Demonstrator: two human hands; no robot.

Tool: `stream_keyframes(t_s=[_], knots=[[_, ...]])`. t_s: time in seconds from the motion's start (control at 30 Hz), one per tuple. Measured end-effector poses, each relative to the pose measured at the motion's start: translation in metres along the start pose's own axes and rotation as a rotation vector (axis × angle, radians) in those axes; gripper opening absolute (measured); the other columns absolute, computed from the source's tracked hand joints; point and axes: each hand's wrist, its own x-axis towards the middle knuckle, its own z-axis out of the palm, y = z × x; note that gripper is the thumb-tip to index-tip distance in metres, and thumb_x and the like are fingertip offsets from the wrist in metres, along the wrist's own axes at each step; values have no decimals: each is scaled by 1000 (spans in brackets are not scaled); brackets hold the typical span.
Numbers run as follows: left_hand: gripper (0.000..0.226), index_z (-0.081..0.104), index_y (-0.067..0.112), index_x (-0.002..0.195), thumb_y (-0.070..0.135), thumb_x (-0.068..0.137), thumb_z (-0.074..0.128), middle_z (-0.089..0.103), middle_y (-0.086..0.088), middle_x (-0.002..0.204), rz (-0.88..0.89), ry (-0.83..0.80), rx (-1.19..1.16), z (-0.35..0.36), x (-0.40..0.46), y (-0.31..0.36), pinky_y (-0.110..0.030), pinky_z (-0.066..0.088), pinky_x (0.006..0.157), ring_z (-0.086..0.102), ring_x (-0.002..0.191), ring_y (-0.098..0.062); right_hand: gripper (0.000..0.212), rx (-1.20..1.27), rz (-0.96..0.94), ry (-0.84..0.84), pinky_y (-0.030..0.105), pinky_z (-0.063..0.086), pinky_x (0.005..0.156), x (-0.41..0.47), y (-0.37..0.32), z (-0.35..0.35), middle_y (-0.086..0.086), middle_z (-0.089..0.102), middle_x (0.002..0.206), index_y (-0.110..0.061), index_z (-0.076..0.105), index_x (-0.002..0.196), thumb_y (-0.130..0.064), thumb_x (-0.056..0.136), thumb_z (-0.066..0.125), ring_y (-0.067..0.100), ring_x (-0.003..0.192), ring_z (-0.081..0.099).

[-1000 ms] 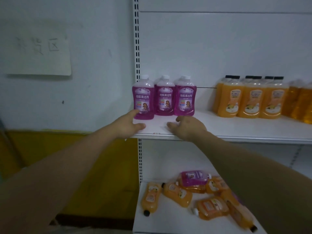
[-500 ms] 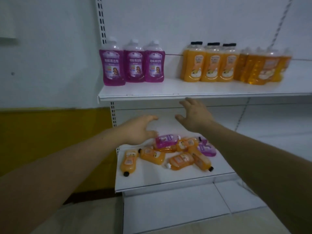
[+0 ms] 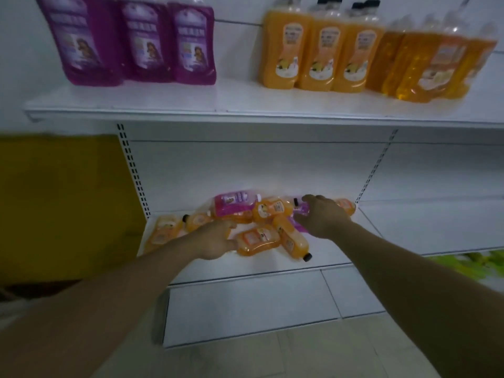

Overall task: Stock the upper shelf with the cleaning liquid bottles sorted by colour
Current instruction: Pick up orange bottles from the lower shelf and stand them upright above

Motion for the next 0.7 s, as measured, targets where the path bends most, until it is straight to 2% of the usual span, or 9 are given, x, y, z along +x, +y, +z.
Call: stream_keyframes(t_s=[0.1, 0.13, 0.23, 0.33, 0.4, 0.47, 0.53, 0.6, 0.7], knots=[[55, 38, 17, 140, 39, 92, 56, 42, -3, 142, -134, 2, -84, 33, 45, -3, -27, 37, 97, 45, 123, -21, 43, 67, -48, -139, 38, 54, 85, 38, 37, 31, 0, 63, 105, -25, 51, 122, -51, 88, 50, 25, 100, 62], [55, 39, 18, 139, 40, 91, 57, 44, -4, 141, -172, 8, -101, 45, 60, -7, -29, 39, 97, 46, 121, -21, 43, 89, -53, -183, 38, 55, 84, 50, 49, 45, -1, 64, 103, -27, 53, 121, -52, 86, 49, 23, 98, 63], [49, 45, 15, 135, 29, 91, 60, 46, 1, 139, -221, 39, -154, 73, 98, -13, -28, 37, 99, 46, 123, -22, 55, 154, -36, -257, 37, 51, 93, 82, 79, 89, 2, 61, 123, -24, 48, 135, -47, 86, 56, 24, 109, 59], [56, 32, 11, 142, 11, 93, 58, 32, 11, 127, -278, 96, -241, 94, 129, -14, -22, 30, 98, 39, 125, -17, 52, 263, 22, -328, 35, 54, 85, 100, 95, 131, 1, 62, 112, -22, 46, 130, -39, 85, 65, 21, 99, 62], [55, 34, 7, 141, 8, 92, 58, 38, 3, 139, -327, 149, -300, 111, 151, -28, -25, 30, 100, 40, 127, -20, 54, 312, 13, -380, 38, 57, 82, 108, 100, 157, 0, 62, 105, -24, 42, 124, -43, 82, 68, 20, 90, 65], [56, 32, 8, 142, 11, 92, 58, 41, -6, 141, -393, 198, -361, 124, 169, -40, -34, 32, 104, 40, 129, -26, 65, 317, -7, -415, 40, 57, 83, 113, 105, 181, 0, 60, 107, -25, 36, 125, -57, 77, 67, 20, 91, 65], [55, 35, 9, 139, 13, 90, 61, 42, -2, 136, -451, 218, -440, 137, 183, -56, -40, 34, 107, 42, 127, -28, 73, 326, -4, -412, 37, 56, 83, 113, 108, 199, -2, 57, 113, -26, 32, 130, -65, 76, 64, 20, 96, 63], [55, 44, 8, 134, 15, 85, 68, 47, -6, 137, -462, 251, -502, 142, 190, -64, -47, 36, 107, 46, 124, -30, 66, 345, -3, -349, 33, 54, 80, 109, 109, 207, -2, 58, 113, -24, 30, 131, -58, 84, 61, 20, 96, 63], [61, 48, 8, 131, 11, 77, 76, 54, -4, 128, -486, 318, -586, 146, 186, -61, -42, 40, 103, 49, 120, -27, 55, 466, 30, -252, 32, 49, 82, 104, 110, 206, -4, 57, 110, -21, 34, 129, -47, 90, 61, 19, 95, 61]])
